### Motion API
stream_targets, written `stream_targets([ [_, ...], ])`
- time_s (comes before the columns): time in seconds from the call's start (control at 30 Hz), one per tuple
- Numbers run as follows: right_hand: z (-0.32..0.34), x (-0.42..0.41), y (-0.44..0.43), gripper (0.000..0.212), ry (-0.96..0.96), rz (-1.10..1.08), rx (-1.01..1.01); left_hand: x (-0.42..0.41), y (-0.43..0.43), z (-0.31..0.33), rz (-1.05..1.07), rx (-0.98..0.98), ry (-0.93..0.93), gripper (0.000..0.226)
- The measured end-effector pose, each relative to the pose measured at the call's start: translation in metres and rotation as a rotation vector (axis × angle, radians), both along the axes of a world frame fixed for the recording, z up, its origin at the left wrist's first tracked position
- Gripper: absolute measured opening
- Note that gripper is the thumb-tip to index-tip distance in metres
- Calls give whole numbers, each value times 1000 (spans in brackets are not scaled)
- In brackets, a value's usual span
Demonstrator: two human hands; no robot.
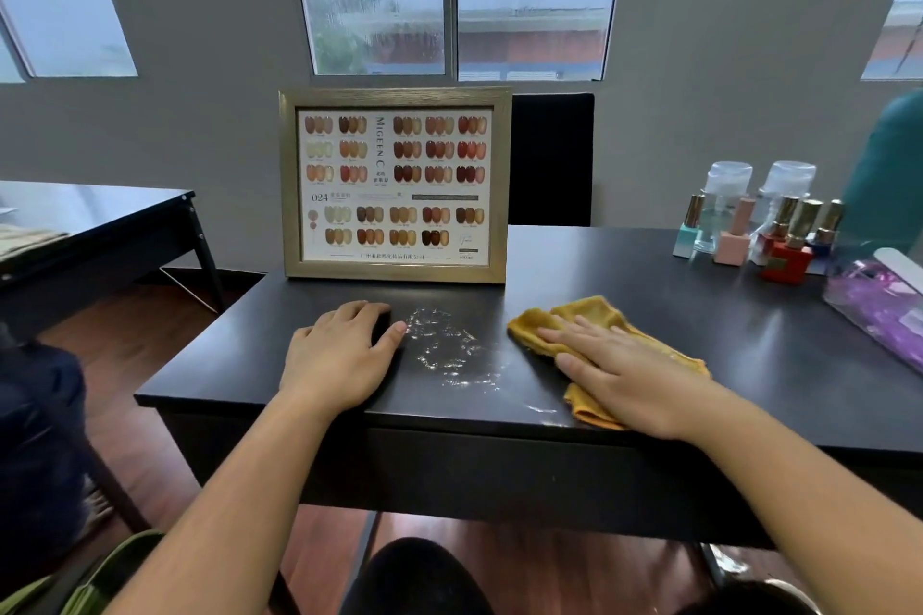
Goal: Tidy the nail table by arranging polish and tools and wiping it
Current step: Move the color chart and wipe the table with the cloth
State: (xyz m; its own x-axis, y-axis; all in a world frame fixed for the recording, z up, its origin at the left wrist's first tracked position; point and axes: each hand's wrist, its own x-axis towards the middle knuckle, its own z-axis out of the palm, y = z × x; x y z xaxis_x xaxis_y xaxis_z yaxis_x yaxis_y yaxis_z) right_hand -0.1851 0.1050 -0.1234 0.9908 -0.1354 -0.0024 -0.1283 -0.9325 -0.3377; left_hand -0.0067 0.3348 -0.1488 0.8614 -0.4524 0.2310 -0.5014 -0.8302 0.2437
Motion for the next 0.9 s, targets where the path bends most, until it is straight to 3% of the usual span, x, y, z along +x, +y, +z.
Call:
stream_targets([
  [0.2, 9, 39, -5, 54, 87, -187, -61, 0, 0, 0, -3, 2, 7, 51],
  [0.4, 2, 58, 47, 53, -1, 14, -89, -1, 0, 1, -8, -6, 9, 49],
  [0.5, 5, 39, 39, 37, -83, 82, 111, 0, 0, 2, -20, -24, 21, 47],
  [0.63, 9, 28, 17, 25, -257, -67, 355, 9, 13, 5, -42, -110, 90, 41],
  [0.73, 9, 46, 21, 27, -299, -166, 374, 18, 27, 6, -18, -126, 100, 40],
  [0.9, 8, 90, 64, 37, -192, -117, 336, 16, 30, 6, -19, -140, 88, 37],
])
